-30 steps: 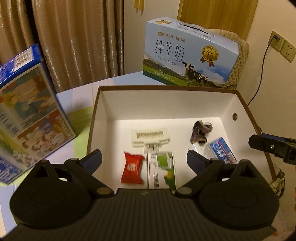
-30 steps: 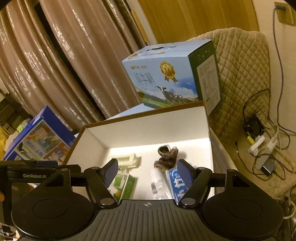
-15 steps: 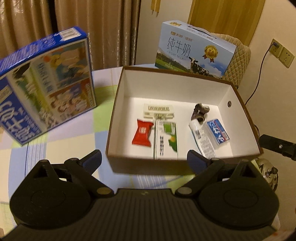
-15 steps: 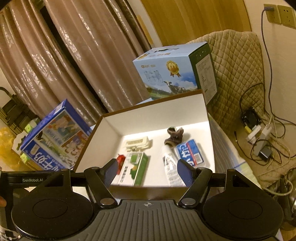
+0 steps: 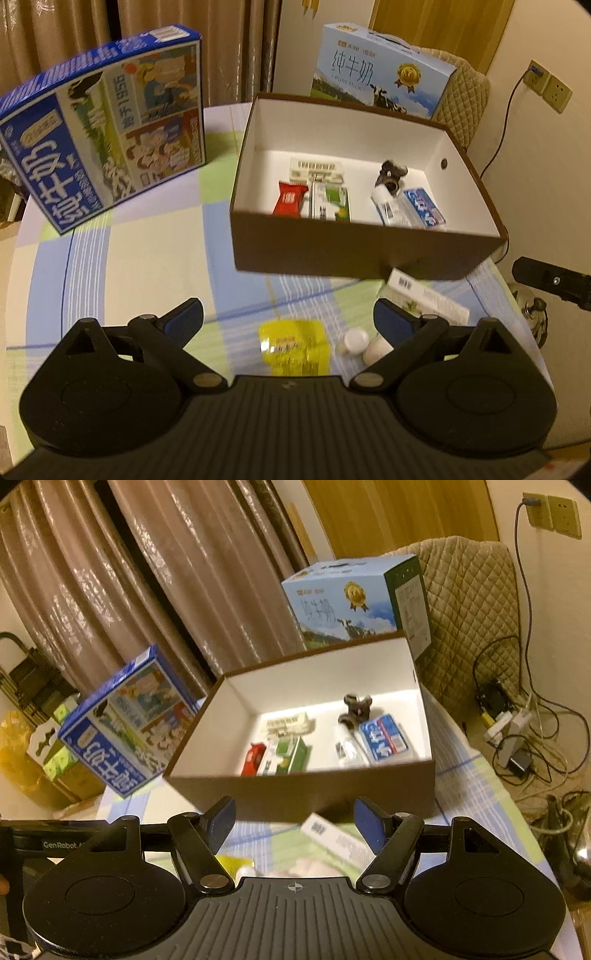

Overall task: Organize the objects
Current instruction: 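Withdraw both tools from the box toward the white glove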

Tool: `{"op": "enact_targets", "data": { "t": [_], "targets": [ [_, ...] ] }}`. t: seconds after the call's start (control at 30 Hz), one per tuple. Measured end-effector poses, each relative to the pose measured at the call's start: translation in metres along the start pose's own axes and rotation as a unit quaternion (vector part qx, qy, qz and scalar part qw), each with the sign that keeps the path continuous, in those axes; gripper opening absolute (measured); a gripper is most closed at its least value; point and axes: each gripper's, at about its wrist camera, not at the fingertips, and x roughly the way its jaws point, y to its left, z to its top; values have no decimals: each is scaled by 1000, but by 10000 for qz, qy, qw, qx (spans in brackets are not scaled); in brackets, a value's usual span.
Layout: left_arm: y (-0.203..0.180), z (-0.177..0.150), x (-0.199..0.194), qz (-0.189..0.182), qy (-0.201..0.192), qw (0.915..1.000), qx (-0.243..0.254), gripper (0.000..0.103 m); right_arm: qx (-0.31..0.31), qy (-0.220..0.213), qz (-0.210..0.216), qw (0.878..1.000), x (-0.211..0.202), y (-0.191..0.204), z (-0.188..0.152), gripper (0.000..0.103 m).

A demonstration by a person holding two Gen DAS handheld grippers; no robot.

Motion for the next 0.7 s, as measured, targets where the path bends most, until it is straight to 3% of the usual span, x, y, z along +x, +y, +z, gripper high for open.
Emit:
{"op": "enact_targets", "data": {
  "t": [0.7],
  "targets": [
    [12,-71,-13,169,372,9991,85,97,-366,600,-253,9972,-6,25,-77,68]
  ]
}}
